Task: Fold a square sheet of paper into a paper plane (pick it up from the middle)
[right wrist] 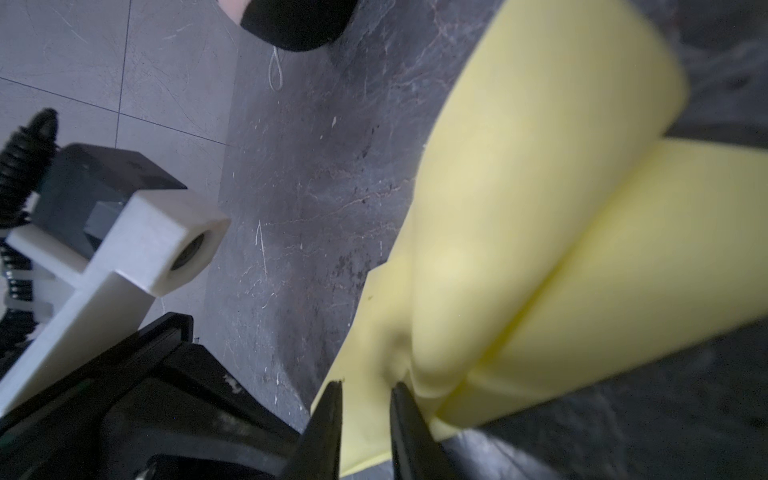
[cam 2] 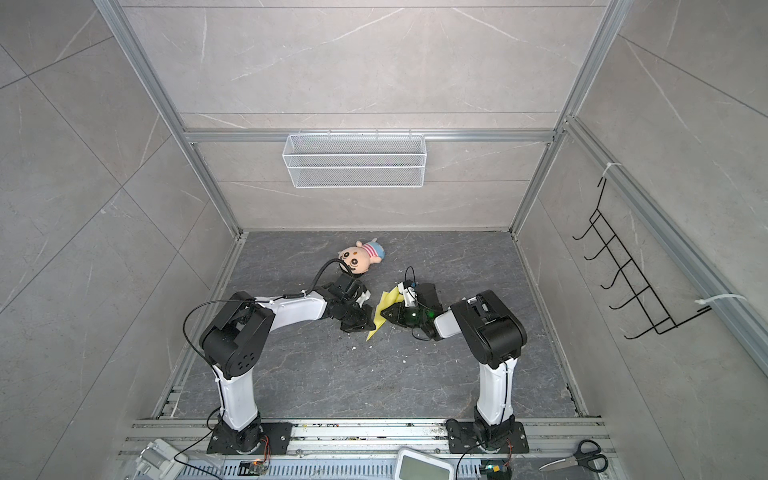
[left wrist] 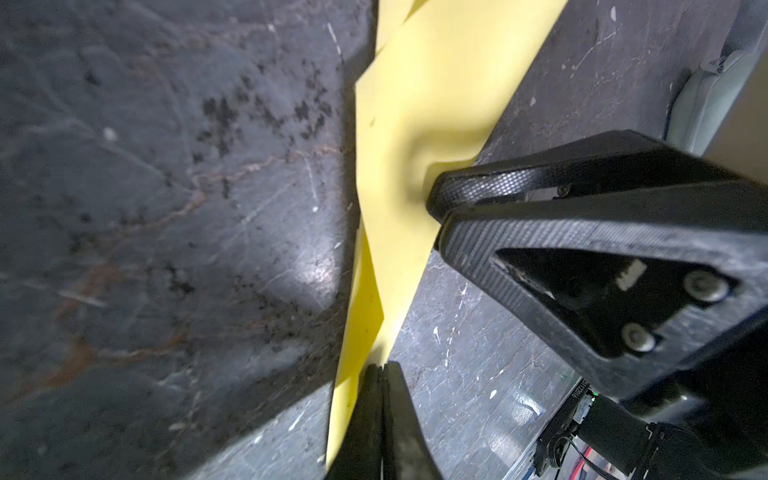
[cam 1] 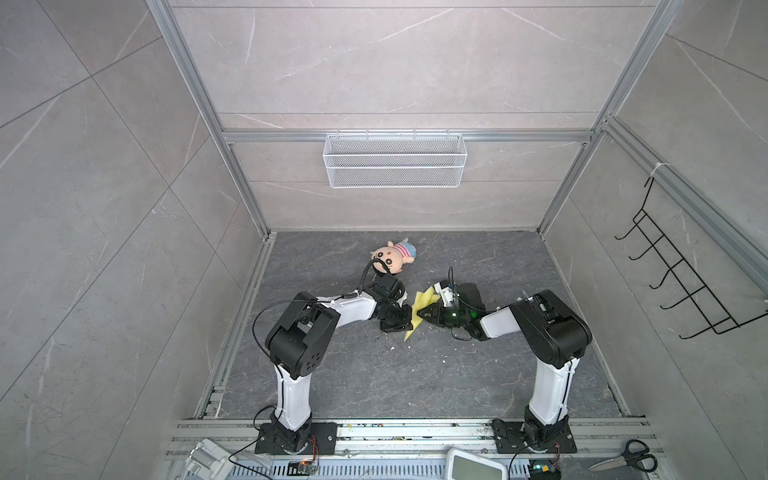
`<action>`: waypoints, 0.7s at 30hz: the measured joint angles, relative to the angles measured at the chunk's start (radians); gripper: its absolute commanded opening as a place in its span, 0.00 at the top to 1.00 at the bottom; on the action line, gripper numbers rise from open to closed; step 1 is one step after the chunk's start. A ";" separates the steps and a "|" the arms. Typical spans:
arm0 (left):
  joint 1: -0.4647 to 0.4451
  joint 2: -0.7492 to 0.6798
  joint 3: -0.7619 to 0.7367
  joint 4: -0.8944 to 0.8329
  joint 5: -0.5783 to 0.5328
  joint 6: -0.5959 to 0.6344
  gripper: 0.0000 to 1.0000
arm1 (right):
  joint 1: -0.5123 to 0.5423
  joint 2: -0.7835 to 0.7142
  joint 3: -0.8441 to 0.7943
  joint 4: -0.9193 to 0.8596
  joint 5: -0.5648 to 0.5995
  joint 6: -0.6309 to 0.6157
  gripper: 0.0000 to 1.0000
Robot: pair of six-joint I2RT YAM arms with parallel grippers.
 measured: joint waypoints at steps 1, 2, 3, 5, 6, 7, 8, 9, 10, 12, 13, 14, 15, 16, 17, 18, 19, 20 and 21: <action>0.000 0.004 0.000 0.000 -0.001 0.001 0.95 | 0.000 0.000 0.000 0.000 0.000 0.000 0.74; 0.000 0.007 0.000 0.000 -0.002 0.002 0.95 | 0.000 0.000 0.000 0.000 0.000 0.000 0.74; 0.000 0.010 0.000 0.000 -0.001 0.003 0.95 | 0.000 0.000 0.000 0.000 0.000 0.000 0.74; 0.000 0.013 0.000 0.000 -0.001 0.003 0.95 | 0.000 0.000 0.000 0.000 0.000 0.000 0.74; 0.000 0.013 0.000 0.000 -0.001 0.003 0.95 | 0.000 0.000 0.000 0.000 0.000 0.000 0.74; 0.000 0.013 0.000 0.000 -0.001 0.003 0.95 | 0.000 0.000 0.000 0.000 0.000 0.000 0.74; 0.000 0.013 0.000 0.000 -0.001 0.003 0.95 | 0.000 0.000 0.000 0.000 0.000 0.000 0.74; 0.000 0.013 0.000 0.000 -0.002 0.004 0.95 | 0.000 0.000 0.000 0.000 0.000 0.000 0.75; 0.000 0.013 0.001 0.000 -0.002 0.005 0.96 | 0.000 0.000 0.000 0.000 0.000 0.000 0.74; 0.000 0.013 0.002 -0.003 -0.006 0.007 0.96 | 0.000 -0.001 0.000 0.000 0.000 0.000 0.75; -0.001 0.013 0.003 -0.005 -0.009 0.008 0.96 | 0.000 -0.002 0.000 -0.001 0.001 0.000 0.74; -0.002 0.013 0.003 -0.006 -0.014 0.009 0.97 | 0.000 -0.005 0.000 -0.005 0.003 0.000 0.74; -0.003 0.013 0.004 -0.008 -0.019 0.010 0.97 | 0.001 -0.014 0.000 -0.019 0.008 0.000 0.74; -0.003 0.013 0.004 -0.009 -0.023 0.010 0.97 | 0.001 -0.028 -0.001 -0.042 0.016 0.000 0.74; -0.003 0.013 0.004 -0.010 -0.025 0.010 0.98 | 0.000 -0.046 -0.002 -0.070 0.021 -0.002 0.74; -0.004 0.013 0.004 -0.011 -0.027 0.010 0.98 | 0.000 -0.068 -0.002 -0.097 0.026 -0.005 0.74; -0.004 0.013 0.006 -0.014 -0.029 0.010 0.98 | 0.000 -0.097 -0.002 -0.127 0.031 -0.009 0.75; -0.004 0.013 0.006 -0.015 -0.032 0.011 0.99 | 0.000 -0.121 -0.002 -0.149 0.031 -0.013 0.76; -0.005 0.013 0.007 -0.017 -0.034 0.011 0.99 | 0.000 -0.148 -0.002 -0.167 0.031 -0.020 0.77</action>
